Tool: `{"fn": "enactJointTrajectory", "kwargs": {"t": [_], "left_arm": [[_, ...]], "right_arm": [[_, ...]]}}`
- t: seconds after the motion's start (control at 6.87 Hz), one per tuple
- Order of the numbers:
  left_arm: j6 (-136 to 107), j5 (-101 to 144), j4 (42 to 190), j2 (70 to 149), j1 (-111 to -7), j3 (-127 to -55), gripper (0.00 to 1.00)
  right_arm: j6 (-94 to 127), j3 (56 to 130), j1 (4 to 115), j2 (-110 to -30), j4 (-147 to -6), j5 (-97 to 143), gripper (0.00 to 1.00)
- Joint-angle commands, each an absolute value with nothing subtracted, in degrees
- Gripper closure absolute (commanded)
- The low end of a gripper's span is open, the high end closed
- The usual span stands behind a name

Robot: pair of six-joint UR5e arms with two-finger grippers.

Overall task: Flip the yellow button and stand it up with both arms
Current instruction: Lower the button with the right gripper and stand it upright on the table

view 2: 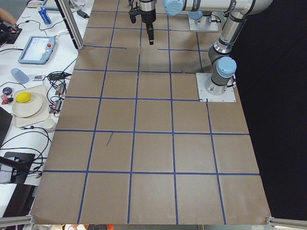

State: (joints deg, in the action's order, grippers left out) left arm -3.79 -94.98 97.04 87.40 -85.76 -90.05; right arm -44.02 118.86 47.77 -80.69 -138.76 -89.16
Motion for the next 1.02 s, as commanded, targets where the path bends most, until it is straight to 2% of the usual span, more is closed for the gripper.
{"fn": "enactJointTrajectory", "kwargs": {"t": [0.0, 0.29, 0.58, 0.87], "left_arm": [[-4.04, -94.66, 97.56, 85.70, -85.96, -90.96, 0.00], [-2.90, -94.66, 96.77, 85.34, -86.74, -94.72, 0.00], [-2.38, -91.70, 92.93, 85.86, -89.46, -96.33, 0.00], [0.51, -90.00, 92.02, 85.52, -89.83, -96.77, 0.00]], "right_arm": [[-45.44, 123.54, 46.07, -80.07, -146.48, -89.64, 0.93], [-45.44, 127.95, 45.88, -80.07, -153.70, -89.91, 0.90], [-47.18, 127.97, 45.88, -79.81, -153.11, -87.81, 0.01], [-47.55, 127.01, 45.97, -81.20, -147.35, -87.19, 0.00]]}}
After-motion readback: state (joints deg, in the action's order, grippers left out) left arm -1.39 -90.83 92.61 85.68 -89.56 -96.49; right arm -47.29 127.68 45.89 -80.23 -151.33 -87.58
